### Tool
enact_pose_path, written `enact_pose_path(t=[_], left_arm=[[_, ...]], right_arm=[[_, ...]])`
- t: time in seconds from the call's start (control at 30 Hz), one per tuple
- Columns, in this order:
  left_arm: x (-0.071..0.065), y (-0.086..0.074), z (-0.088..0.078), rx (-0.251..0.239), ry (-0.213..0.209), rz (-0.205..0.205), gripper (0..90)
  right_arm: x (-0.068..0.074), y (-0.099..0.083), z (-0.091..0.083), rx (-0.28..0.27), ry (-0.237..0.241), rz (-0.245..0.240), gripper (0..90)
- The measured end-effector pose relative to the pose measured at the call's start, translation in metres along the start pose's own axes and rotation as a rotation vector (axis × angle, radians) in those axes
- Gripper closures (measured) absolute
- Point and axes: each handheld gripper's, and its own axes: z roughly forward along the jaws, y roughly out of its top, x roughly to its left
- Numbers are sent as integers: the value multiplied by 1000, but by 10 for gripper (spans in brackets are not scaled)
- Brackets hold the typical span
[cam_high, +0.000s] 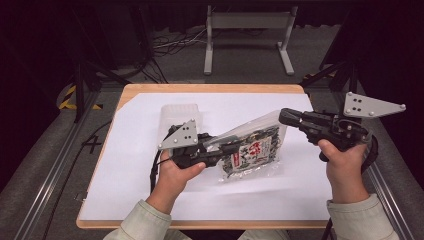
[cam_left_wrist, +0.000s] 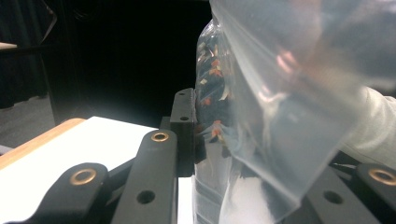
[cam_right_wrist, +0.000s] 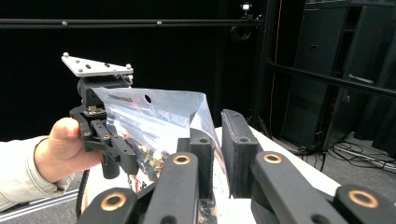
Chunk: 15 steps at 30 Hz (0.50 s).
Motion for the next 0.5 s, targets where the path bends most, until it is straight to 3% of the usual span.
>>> enact_pose_path(t=[0.2, 0.33, 0.5], left_arm=[[-1, 0, 0, -4, 14, 2, 734], [-1, 1, 0, -23, -1, -11, 738], [-3, 9, -2, -28, 27, 9, 740]], right_arm=[[0, -1, 0, 13, -15, -8, 802], [1, 0, -1, 9, -26, -17, 776], [5, 3, -4, 5, -59, -49, 708]])
